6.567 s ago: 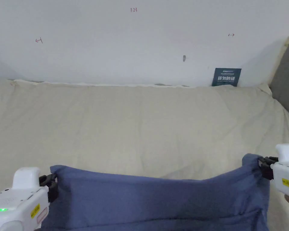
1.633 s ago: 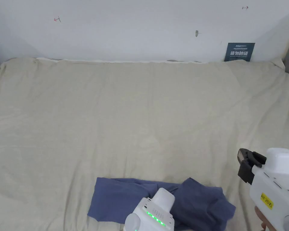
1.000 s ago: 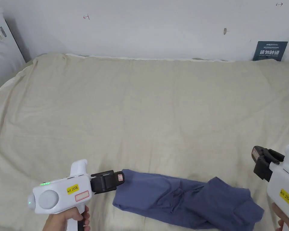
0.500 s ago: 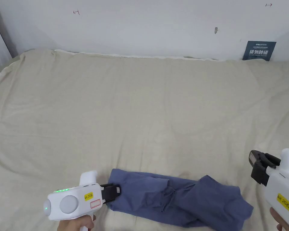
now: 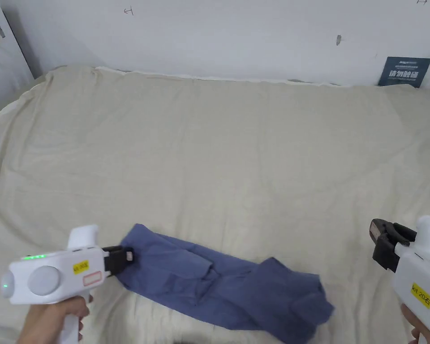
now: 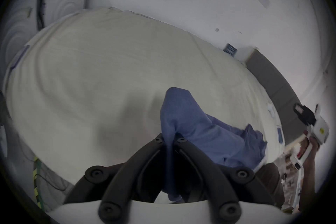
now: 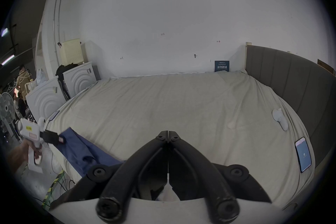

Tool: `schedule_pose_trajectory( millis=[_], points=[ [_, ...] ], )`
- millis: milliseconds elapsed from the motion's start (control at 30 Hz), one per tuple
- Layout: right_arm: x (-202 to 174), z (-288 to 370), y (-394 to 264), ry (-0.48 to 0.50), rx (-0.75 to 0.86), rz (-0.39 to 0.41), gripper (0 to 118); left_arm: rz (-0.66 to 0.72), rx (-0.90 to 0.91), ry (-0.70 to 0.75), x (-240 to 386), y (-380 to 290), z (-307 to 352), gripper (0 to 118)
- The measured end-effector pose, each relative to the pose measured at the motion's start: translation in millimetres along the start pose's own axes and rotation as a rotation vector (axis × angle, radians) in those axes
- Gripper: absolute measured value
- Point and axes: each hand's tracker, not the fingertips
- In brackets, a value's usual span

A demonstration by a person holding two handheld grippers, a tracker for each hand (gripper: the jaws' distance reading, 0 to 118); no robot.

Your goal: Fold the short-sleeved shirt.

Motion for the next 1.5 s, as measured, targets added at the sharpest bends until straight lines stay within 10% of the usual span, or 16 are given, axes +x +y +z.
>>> schedule_pose_trajectory(
  millis=[267,633,833,900,1000,1233,1267,1367,1500],
  points=[
    [-5.9,-9.3,-5.6,0.016,0.003,-0.031,0,-0.092,0.001,0.063,15.3,5.1,26.3,6],
    [10.7,7.1,-5.0,0.002,0.007,-0.027,0,-0.379,-0.117,-0.1,236.7,-67.9,-36.8,6],
    [33.3,15.6,-12.8,-0.055,-0.016,-0.025,0,-0.451,-0.231,0.051,288.0,-133.0,-102.7,7],
    [38.8,20.2,-13.9,-0.054,-0.011,-0.05,0,-0.477,-0.185,0.016,285.3,-134.3,-92.4,29],
    [39.8,20.0,-13.8,-0.056,-0.008,-0.046,0,-0.457,-0.185,-0.061,276.3,-123.8,-59.8,111],
    [25.2,19.9,-10.5,-0.018,0.007,-0.035,0,-0.514,0.241,0.334,234.1,-81.8,-4.8,118],
    [22.1,20.5,-10.0,-0.011,0.009,-0.023,0,-0.541,0.266,0.389,229.8,-78.0,-11.8,112],
    [13.6,21.4,-8.0,-0.012,0.01,0.023,0,-0.594,0.165,0.491,235.6,-78.4,-44.2,8],
    [4.7,22.6,-5.6,0.011,0.011,0.032,0,-0.656,0.016,0.404,262.7,-118.5,-90.1,3]
  ],
)
